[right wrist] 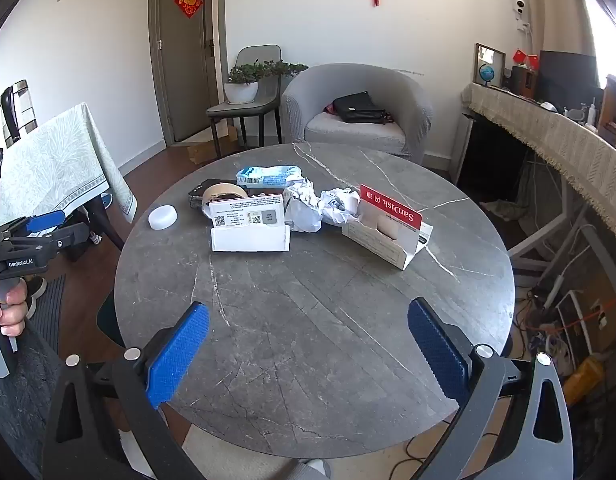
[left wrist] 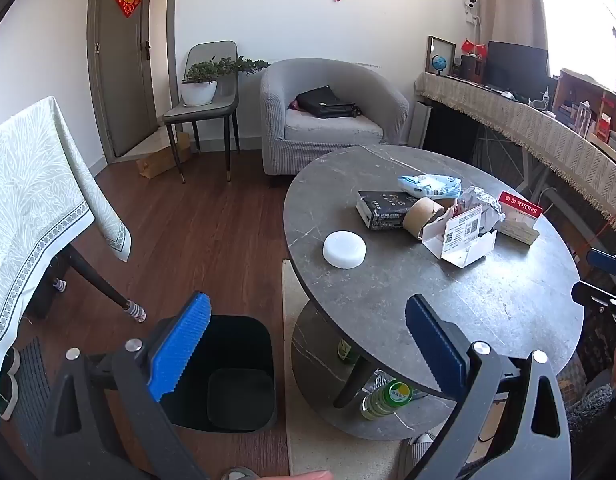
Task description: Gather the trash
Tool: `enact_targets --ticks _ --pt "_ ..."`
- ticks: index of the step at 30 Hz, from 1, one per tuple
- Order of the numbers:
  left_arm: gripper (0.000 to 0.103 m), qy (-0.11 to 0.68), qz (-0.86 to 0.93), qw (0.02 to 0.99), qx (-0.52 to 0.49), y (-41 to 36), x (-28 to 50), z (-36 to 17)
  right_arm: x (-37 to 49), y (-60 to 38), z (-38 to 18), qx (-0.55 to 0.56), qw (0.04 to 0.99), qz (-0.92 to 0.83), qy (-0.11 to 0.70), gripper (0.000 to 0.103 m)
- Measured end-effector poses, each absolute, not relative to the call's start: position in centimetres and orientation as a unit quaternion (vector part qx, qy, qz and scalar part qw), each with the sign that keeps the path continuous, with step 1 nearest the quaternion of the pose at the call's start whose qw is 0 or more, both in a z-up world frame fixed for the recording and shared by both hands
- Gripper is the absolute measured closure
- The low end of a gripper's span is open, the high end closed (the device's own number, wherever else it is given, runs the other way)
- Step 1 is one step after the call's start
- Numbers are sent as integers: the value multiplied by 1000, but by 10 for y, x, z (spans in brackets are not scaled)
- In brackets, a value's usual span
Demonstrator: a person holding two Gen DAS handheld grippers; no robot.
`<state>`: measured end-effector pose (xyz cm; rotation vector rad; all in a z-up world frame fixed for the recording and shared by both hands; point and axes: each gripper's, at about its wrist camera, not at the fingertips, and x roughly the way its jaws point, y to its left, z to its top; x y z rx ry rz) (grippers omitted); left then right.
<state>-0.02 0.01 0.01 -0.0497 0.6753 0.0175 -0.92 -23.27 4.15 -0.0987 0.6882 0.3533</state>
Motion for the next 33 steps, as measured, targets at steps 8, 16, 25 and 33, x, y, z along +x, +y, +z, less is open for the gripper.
enact_targets --ticks 8,16,25,33 --pt "3 333 13 942 -26 3 -1 6 -9 -233 41 -49 923 173 340 3" --pt "3 332 11 943 -22 1 3 2 -10 -234 42 -49 923 173 341 3" --pt "3 331 10 943 -20 -1 -1 2 -9 -231 40 -50 922 174 341 3" --pt "3 331 11 943 -21 0 -1 3 -10 -229 39 -56 921 176 342 3"
